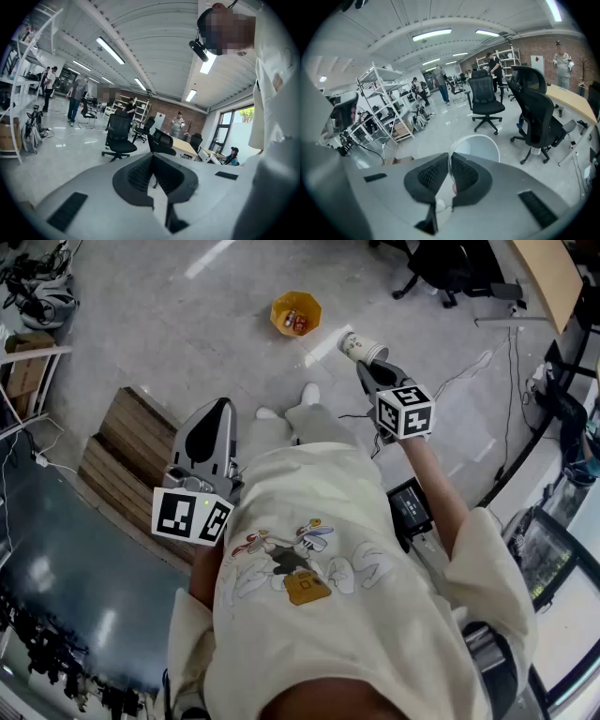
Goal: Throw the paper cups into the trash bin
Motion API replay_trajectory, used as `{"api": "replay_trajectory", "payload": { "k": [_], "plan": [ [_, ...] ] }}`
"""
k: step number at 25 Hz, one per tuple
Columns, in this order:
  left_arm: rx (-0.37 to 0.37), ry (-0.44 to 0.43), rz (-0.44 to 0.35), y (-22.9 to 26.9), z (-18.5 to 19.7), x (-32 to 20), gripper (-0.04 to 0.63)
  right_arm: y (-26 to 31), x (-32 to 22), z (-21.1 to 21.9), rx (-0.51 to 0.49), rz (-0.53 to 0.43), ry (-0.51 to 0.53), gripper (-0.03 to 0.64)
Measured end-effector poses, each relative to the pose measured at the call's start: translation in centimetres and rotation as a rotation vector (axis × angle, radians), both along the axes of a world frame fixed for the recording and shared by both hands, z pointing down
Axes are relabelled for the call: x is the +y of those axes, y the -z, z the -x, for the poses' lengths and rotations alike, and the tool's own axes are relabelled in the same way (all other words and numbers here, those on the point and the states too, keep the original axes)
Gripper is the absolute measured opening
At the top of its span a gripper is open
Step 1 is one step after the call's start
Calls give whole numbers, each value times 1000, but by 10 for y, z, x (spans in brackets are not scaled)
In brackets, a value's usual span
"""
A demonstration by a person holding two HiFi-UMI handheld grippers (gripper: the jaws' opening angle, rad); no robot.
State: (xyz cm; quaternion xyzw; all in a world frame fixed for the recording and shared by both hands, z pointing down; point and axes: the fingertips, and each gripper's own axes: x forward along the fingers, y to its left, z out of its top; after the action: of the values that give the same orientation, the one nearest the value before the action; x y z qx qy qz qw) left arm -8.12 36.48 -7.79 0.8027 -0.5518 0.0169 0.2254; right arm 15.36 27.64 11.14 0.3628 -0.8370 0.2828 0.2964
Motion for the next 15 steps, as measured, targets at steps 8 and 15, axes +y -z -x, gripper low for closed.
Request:
{"api": "replay_trajectory", "payload": {
  "k": [8,15],
  "plan": [
    [19,-212,67,-24,-34,-19,6,63,34,61,-12,-96,73,26],
    [46,-345,90,-40,5,20,6,67,80,114,-66,-117,-69,26]
  ]
}}
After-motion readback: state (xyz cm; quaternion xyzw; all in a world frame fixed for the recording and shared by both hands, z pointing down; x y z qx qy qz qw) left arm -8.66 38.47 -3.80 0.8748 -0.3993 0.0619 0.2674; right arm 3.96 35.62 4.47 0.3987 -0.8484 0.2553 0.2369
